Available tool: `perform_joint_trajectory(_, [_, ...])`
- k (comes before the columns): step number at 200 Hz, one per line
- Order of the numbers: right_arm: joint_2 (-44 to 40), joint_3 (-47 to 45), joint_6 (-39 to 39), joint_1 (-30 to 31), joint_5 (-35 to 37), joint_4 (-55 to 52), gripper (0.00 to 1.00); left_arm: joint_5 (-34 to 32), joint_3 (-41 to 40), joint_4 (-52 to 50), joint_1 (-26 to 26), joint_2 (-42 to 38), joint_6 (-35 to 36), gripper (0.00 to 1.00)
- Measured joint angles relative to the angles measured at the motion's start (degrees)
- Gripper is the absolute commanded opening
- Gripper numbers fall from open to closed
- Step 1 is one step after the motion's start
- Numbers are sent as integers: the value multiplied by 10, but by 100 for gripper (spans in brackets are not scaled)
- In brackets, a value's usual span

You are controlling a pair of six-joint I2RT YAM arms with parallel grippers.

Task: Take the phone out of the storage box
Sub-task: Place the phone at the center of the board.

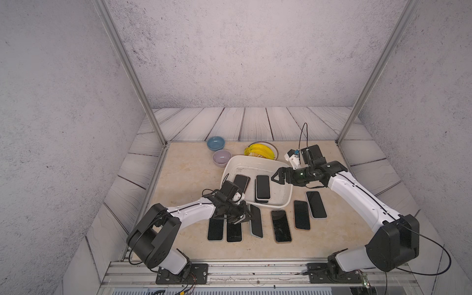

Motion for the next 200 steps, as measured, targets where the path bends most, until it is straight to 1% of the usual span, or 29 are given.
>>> perform_joint_trajectory(29, [0,0,-2,0,0,0,99,0,-4,-46,-2,-26,4,0])
perform_joint_trajectory(68, [0,0,-5,0,-1,0,100,0,-50,-67,-5,-63,-15,0])
perform_joint_trajectory(90, [0,-1,-5,0,-5,0,100,6,-66,-50,-9,-61,-27,0])
perform_joint_trajectory(154, [0,-6,-4,0,-17,2,99,15,-52,-8,-12,-21,-33,0])
perform_joint_trajectory(159, [0,-7,-4,0,-17,2,100,16,-50,-6,-12,-18,-33,2])
perform_joint_trajectory(169, [0,-7,-4,0,-17,2,100,17,-49,-4,-12,-15,-33,9])
perform_joint_trajectory(182, [0,-10,-4,0,-17,2,100,16,-49,-5,-12,-15,-33,14])
perform_joint_trajectory(200, [0,-15,-4,0,-17,2,100,16,-47,-9,-12,-13,-32,17])
